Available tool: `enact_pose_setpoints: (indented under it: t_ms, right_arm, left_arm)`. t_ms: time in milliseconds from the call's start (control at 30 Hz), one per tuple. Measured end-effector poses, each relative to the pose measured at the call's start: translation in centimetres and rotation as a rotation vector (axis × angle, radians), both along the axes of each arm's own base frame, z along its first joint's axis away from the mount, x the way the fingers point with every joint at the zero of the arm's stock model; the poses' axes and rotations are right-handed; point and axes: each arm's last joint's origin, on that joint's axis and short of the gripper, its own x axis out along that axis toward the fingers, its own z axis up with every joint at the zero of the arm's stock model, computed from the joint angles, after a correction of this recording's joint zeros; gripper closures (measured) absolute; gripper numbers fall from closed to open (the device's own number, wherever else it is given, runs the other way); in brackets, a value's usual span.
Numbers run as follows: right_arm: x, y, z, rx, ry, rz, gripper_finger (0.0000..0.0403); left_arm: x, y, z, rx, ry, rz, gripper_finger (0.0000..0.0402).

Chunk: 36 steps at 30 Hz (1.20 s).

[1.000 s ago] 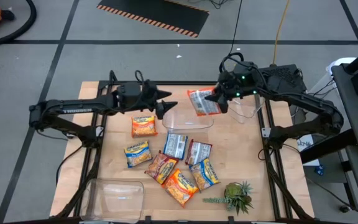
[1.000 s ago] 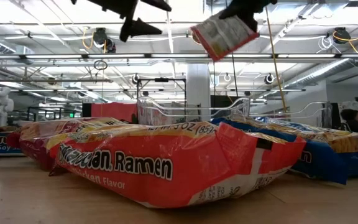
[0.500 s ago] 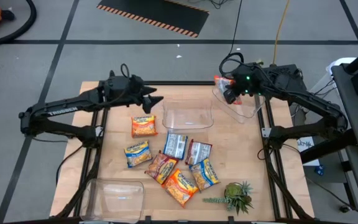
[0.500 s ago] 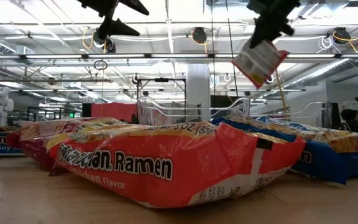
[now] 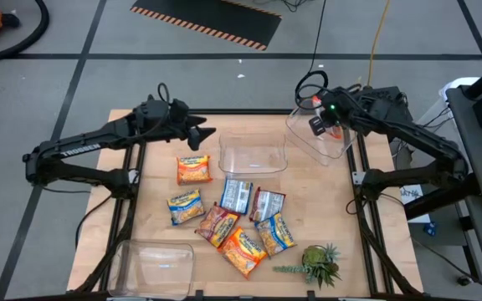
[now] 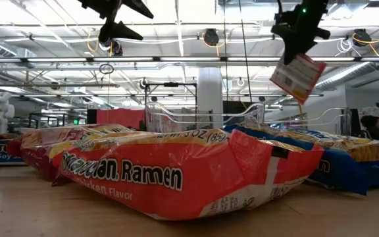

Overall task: Sort Maruchan noodles
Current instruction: Put the right orange noodle pack into the top right transparent bin

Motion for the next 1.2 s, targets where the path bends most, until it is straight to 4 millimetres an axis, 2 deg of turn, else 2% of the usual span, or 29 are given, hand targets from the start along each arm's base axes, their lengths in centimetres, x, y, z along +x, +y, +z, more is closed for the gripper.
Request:
enact_pose_setpoints:
  t_ms: [167, 433, 733, 1000, 1200]
  right_arm:
    - [-0.6, 0.0, -1.1, 0.047, 0.083, -0.001, 0.0306]
    - [-1.0, 0.1, -1.7, 0.04, 0.169, -0.009, 0.0311]
    - [-1.5, 0.3, -6.7, 0.105, 0.329, -0.018, 0.0311]
    - [-1.3, 0.0, -8.1, 0.042, 0.344, -0.02, 0.0311]
    - [-1.4, -0.3, -10.2, 0.037, 0.4, 0.037, 0.0312]
  left_arm:
    - [0.0, 0.0, 0.0, 0.006, 0.001, -0.002, 0.0071]
    - [0.0, 0.1, 0.0, 0.014, 0.002, -0.002, 0.0071]
    - [0.1, -0.2, 0.1, -0.023, -0.016, 0.001, 0.0071]
    - [0.4, -0.9, 0.2, -0.02, -0.026, -0.031, 0.0071]
    - [0.4, -0.9, 0.3, -0.015, -0.046, -0.032, 0.0071]
